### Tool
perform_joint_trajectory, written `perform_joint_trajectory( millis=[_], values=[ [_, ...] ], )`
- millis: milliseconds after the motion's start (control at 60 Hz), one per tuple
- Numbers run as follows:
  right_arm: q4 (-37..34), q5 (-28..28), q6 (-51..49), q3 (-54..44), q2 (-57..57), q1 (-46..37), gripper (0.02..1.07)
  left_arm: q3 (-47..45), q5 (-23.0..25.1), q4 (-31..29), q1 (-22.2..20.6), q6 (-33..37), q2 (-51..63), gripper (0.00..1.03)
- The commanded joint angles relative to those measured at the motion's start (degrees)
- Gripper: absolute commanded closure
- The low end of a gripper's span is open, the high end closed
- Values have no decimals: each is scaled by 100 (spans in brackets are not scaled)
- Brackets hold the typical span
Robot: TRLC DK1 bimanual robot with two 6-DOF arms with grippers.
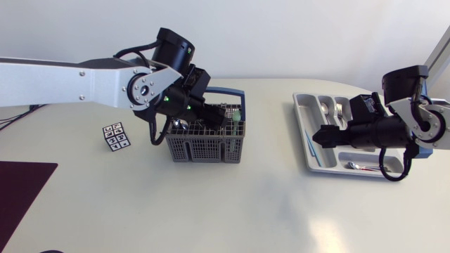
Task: Transfer all utensils from the basket to the drawer tray.
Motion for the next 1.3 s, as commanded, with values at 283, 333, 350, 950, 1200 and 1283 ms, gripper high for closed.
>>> perform_joint_trajectory(
  millis=[283, 333, 350, 950, 1200, 1283],
  values=[
    [189, 89, 68, -175, 259, 113, 22, 418, 208, 112, 57, -115, 562, 39],
    [189, 97, 68, -175, 259, 122, 21, 471, 226, 103, 48, -115, 650, 39],
    [189, 97, 68, -184, 250, 122, 21, 488, 226, 103, 48, -115, 677, 39],
    [189, 97, 33, -325, 83, 174, 20, 568, 375, 314, 39, -220, 1002, 97],
    [180, 194, -2, -342, -111, 623, 17, 444, 586, 367, 136, -352, 817, 98],
    [171, 264, 7, -316, -128, 816, 15, 348, 674, 446, 197, -422, 685, 98]
  ],
)
